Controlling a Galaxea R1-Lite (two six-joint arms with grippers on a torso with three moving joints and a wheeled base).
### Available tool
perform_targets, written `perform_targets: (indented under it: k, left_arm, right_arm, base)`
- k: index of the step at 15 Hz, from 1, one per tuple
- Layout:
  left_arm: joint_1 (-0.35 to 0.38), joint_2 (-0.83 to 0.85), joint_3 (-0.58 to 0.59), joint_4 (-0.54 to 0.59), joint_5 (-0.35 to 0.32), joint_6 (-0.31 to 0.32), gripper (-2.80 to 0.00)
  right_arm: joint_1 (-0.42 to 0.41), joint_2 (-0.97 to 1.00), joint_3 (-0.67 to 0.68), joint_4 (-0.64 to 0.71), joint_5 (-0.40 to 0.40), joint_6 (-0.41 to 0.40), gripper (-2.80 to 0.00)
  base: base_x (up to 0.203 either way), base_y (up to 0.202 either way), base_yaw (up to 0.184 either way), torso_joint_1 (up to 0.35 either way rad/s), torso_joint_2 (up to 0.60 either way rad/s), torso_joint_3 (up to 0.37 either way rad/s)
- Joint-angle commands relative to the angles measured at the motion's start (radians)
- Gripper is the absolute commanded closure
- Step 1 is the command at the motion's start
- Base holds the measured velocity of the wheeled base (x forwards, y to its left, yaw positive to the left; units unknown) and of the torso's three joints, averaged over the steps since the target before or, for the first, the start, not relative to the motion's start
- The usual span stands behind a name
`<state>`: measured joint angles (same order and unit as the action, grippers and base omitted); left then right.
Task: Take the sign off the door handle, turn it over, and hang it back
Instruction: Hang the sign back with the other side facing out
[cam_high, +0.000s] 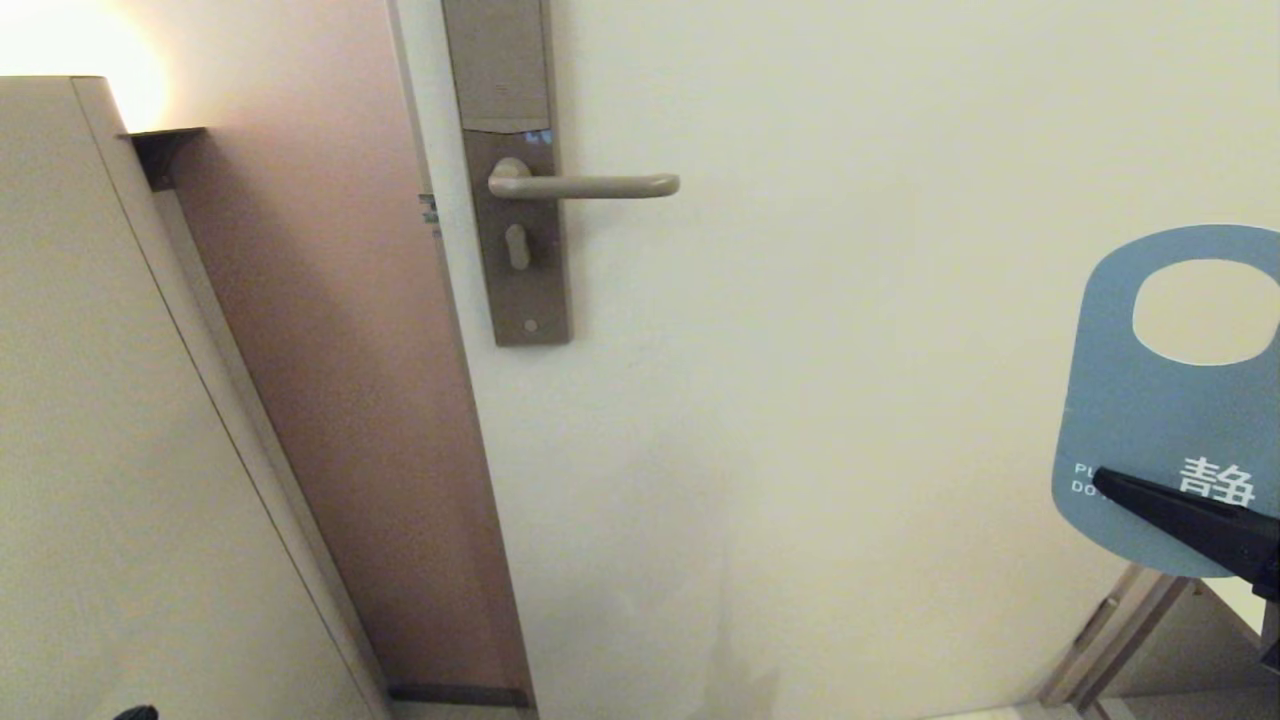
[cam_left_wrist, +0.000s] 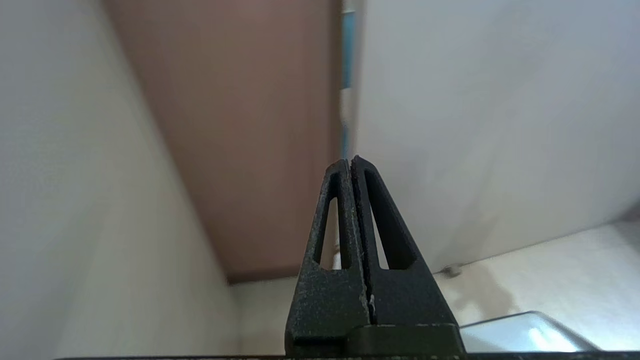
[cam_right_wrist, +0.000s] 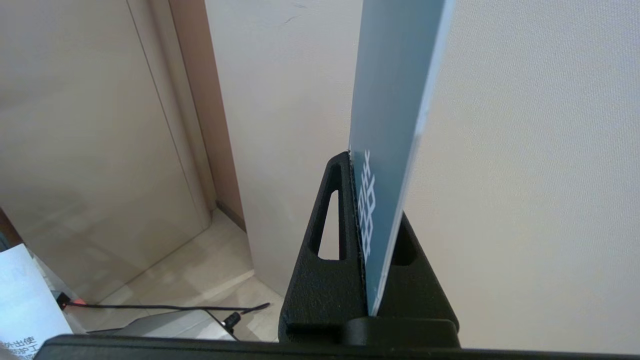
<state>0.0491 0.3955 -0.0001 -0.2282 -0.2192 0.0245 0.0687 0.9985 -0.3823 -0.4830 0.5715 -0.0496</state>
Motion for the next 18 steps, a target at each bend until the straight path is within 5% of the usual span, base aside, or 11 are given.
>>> perform_targets:
  k: [1,4,7,18]
  left_arm:
    - [-0.029,-0.248,-0.002,0.126,0.098,0.000,0.00]
    - [-0.048,-0.394,-0.013,0.267,0.208,0.038,0.00]
    - [-0.049,-0.396,-0.013,0.276,0.204,0.081,0.00]
    - [-0.049,-0.396,-0.012,0.273,0.212,0.036,0.00]
  right_arm:
    - [0.000,0.005,0.000,-0.003,0.004,-0.001,0.00]
    - [0.000,0.012,0.000,-0.003,0.004,-0.001,0.00]
    - [-0.010,0.029,-0.004,-0.008,-0.009,-0.001,0.00]
    - [-0.084,0.084,0.037,-0.135,-0.067,-0.001,0.00]
  base:
    - [0.000,0.000,0.000,0.000,0.00,0.000]
    - [0.000,0.000,0.000,0.000,0.00,0.000]
    - [0.000,0.000,0.000,0.000,0.00,0.000]
    - [0.000,0.000,0.000,0.000,0.00,0.000]
